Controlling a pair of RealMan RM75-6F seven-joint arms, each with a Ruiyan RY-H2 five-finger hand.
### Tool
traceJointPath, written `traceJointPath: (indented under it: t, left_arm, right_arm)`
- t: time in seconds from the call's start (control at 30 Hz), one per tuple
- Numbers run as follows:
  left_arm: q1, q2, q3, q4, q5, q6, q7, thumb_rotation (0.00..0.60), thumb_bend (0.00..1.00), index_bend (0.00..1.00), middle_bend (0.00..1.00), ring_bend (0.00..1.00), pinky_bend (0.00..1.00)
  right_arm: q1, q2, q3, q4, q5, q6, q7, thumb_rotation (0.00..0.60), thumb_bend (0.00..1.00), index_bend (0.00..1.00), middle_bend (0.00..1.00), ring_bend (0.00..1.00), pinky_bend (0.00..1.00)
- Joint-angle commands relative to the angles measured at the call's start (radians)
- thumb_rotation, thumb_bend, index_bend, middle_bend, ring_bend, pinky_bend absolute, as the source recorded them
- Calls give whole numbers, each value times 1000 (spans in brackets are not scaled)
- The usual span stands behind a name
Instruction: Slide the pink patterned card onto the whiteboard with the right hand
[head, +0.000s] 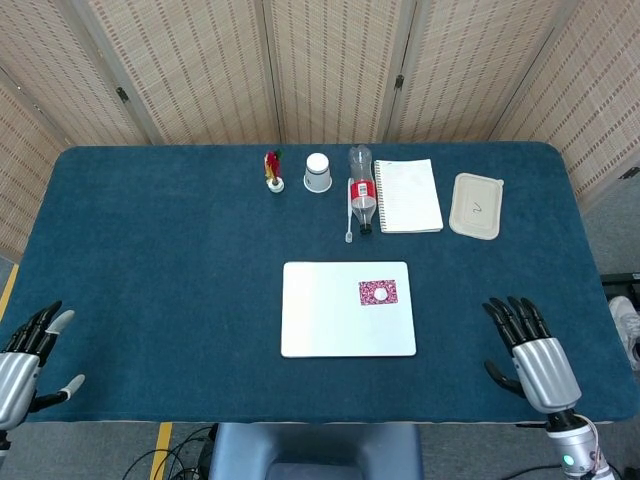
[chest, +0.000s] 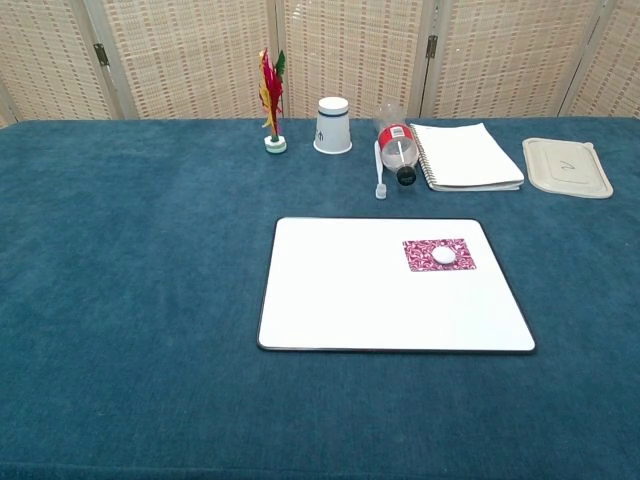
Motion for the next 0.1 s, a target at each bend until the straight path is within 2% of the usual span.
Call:
traceJointPath:
  t: [0.03, 0.1]
  left_arm:
    - [6, -3, -1, -2, 10, 10, 1, 600, 255, 100, 30, 18, 182]
    - [4, -4, -2, 0, 11, 9, -11, 600, 254, 100, 30, 18, 182]
  right_arm:
    - [-11, 11, 10, -10, -7, -18, -1, 600, 182, 21, 81, 0, 0]
    - [-18, 15, 18, -17, -9, -25, 0, 600, 182, 6, 80, 0, 0]
